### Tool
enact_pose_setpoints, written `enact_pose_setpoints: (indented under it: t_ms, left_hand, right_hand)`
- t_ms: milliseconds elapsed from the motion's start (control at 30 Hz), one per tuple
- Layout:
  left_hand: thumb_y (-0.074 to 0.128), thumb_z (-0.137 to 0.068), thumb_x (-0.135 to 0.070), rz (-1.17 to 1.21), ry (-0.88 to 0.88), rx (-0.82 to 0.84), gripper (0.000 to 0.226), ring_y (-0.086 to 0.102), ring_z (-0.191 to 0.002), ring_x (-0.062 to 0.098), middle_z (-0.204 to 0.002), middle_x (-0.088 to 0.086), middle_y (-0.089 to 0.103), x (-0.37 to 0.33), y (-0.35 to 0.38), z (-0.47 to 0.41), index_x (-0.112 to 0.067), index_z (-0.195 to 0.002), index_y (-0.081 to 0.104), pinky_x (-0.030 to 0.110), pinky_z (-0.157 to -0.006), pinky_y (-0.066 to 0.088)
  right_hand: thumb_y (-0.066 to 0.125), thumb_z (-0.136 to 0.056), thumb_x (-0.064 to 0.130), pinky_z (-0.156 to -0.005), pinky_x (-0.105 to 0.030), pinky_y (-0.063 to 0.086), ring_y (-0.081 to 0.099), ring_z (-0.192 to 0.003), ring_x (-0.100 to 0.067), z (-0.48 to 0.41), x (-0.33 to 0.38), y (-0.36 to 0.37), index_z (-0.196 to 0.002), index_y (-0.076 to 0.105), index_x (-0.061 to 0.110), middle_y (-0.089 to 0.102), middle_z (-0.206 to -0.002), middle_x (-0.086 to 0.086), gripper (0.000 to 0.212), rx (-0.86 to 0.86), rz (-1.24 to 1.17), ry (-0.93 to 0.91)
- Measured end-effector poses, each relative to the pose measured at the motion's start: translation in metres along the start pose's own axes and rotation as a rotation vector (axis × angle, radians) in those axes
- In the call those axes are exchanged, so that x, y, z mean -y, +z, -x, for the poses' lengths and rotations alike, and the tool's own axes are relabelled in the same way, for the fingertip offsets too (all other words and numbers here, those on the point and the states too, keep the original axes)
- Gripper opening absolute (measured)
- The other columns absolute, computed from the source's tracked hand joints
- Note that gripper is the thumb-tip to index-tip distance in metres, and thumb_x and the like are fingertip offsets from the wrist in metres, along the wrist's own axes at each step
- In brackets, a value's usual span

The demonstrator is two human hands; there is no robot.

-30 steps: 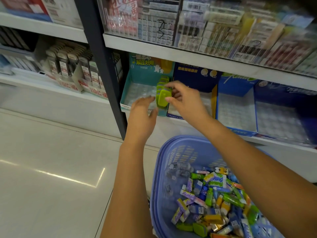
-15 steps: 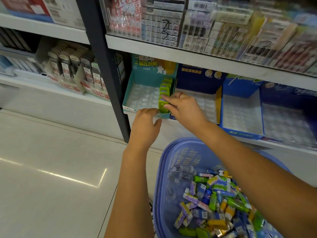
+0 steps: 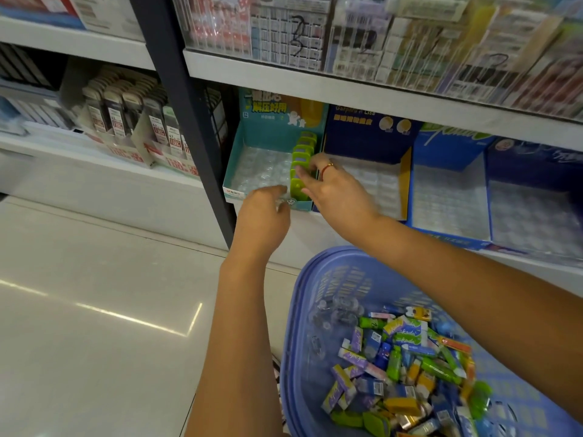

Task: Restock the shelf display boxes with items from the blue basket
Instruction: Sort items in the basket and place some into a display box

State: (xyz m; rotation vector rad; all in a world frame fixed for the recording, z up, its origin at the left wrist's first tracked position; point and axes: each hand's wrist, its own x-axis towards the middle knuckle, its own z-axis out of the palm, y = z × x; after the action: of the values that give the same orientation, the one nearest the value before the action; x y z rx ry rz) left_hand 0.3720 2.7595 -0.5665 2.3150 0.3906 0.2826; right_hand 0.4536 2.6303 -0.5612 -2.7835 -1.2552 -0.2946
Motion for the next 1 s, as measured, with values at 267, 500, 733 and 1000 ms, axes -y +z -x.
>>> enact_pose_setpoints:
  t_ms: [267,500,733,1000]
  left_hand:
    - [0.037,-0.100,-0.044,0.545,-0.359,0.167,0.042,0.054,-0.114,0.018,-0.126,0.005,0.060,-0.028,-0.006,-0.053,-0.018,-0.124,0.058,0.031,-0.101,0.038]
    - [0.042,-0.097,-0.047,0.488,-0.356,0.277,0.042,0.051,-0.125,0.020,-0.135,0.005,0.056,-0.017,-0.002,-0.060,-0.022,-0.127,0.057,0.040,-0.112,0.035]
    - [0.038,-0.100,-0.036,0.240,0.046,-0.062,0.041,0.056,-0.116,0.017,-0.123,0.006,0.063,-0.044,-0.010,-0.010,-0.011,-0.127,0.057,0.027,-0.096,0.043]
    - [0.050,-0.094,-0.015,-0.056,0.034,0.892,0.024,0.058,-0.077,0.028,-0.080,0.019,0.062,-0.062,0.144,0.117,-0.004,-0.078,0.065,0.033,-0.068,0.042]
  right_hand:
    - [0.044,-0.098,0.016,-0.104,-0.037,0.042,0.041,-0.131,-0.031,0.020,0.009,0.021,-0.151,0.010,0.015,0.025,-0.153,-0.014,0.063,-0.010,-0.180,0.122]
    - [0.042,-0.098,0.015,-0.109,-0.032,0.037,0.033,-0.139,-0.029,0.027,0.017,0.023,-0.151,-0.005,0.016,0.009,-0.159,-0.012,0.071,0.014,-0.379,0.161]
    - [0.048,-0.098,0.028,-0.080,-0.025,0.047,0.058,-0.086,-0.018,0.084,-0.019,-0.026,-0.104,0.067,0.010,0.064,-0.099,-0.009,0.027,-0.070,-0.594,0.300]
    - [0.058,-0.090,0.013,-0.081,-0.034,0.049,0.063,-0.087,-0.028,0.252,-0.080,0.031,-0.090,0.070,0.001,0.068,-0.091,-0.015,0.017,0.902,-0.409,0.599]
